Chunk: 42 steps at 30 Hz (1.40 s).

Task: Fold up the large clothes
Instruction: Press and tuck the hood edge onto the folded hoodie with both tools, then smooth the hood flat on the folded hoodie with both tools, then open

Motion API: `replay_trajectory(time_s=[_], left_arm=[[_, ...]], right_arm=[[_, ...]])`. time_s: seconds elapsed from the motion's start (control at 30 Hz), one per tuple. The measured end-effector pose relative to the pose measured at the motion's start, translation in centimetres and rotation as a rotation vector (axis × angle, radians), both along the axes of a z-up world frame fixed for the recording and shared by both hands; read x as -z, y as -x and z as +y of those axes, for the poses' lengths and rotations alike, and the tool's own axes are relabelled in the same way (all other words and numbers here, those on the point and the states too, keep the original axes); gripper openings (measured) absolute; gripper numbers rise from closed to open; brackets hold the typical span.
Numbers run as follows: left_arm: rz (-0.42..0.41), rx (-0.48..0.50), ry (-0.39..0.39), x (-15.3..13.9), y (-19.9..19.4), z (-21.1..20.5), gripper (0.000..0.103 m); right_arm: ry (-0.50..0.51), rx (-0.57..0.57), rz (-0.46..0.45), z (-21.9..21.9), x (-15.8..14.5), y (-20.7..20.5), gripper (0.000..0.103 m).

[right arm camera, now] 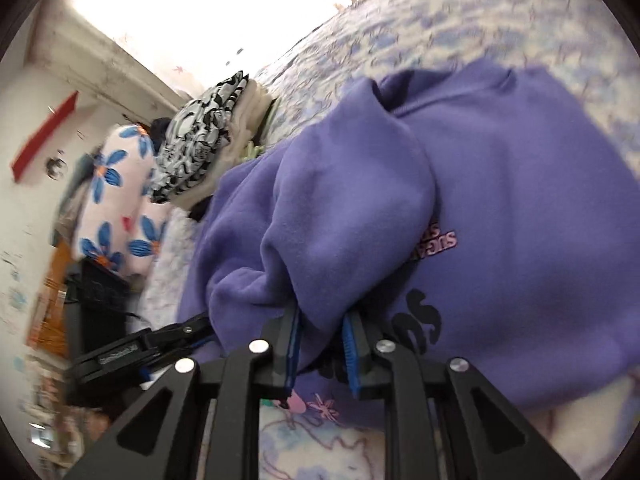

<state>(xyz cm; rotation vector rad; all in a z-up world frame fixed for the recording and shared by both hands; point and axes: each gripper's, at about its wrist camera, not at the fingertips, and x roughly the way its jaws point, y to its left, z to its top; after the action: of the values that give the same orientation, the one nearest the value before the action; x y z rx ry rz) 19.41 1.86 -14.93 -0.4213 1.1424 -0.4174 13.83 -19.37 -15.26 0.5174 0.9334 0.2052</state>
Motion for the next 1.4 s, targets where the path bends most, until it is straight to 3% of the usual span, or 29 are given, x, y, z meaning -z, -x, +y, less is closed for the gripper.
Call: replay_trajectory(time_s=[0.1, 0.17, 0.37, 0.43, 0.5, 0.7, 0.8, 0.93, 1.1, 1.17, 1.23, 1.4], left_arm=[[0.003, -0.022, -0.153, 0.3, 0.8, -2.0, 0.021], [0.005, -0.033, -0.203, 1.3, 1.2, -3.1, 0.024], [-0.060, -0.043, -0.211, 0.7, 1.9, -3.9, 0.034], [-0.069, -0.044, -0.229, 0.0, 2.2, -3.9, 0.045], [-0.087, -0.061, -0.265, -0.7, 3.0, -3.0, 0.047], [-0.242, -0.088, -0.286, -4.7, 5.3, -0.9, 0.047], [-0.313, -0.086, -0.235, -6.9, 4.8, -0.6, 0.039], [-0.327, -0.070, -0.218, -7.3, 2.2, -1.3, 0.023], [-0.284, -0.036, -0.214, -5.1, -1.2, -2.7, 0.014], [-0.241, -0.018, -0.240, -3.3, -2.2, -3.3, 0.014], [-0.164, -0.010, -0.289, -0.9, -3.0, -3.5, 0.014], [-0.175, 0.004, -0.311, 0.1, -2.0, -3.1, 0.015]], right_arm=[[0.169, 0.030, 0.042, 1.1, 0.9, 1.1, 0.016], [0.188, 0.036, 0.090, 1.1, 2.6, 1.2, 0.016], [0.093, 0.033, 0.088, -0.4, 2.4, 1.7, 0.020], [0.098, 0.032, 0.093, -0.4, 1.7, 1.9, 0.022], [0.137, 0.041, 0.086, -0.5, 0.7, 2.3, 0.022], [0.212, 0.006, -0.075, 0.9, -3.6, 3.7, 0.023], [0.252, -0.063, -0.164, 3.0, -5.4, 2.4, 0.022], [0.309, -0.107, -0.184, 4.9, -5.7, -0.7, 0.022], [0.373, -0.111, -0.112, 5.1, -3.3, -4.1, 0.022], [0.401, -0.090, -0.053, 4.4, -1.8, -4.7, 0.013], [0.361, -0.082, 0.001, 2.9, -0.2, -4.9, 0.011], [0.348, -0.056, 0.008, 1.6, 0.0, -3.4, 0.006]])
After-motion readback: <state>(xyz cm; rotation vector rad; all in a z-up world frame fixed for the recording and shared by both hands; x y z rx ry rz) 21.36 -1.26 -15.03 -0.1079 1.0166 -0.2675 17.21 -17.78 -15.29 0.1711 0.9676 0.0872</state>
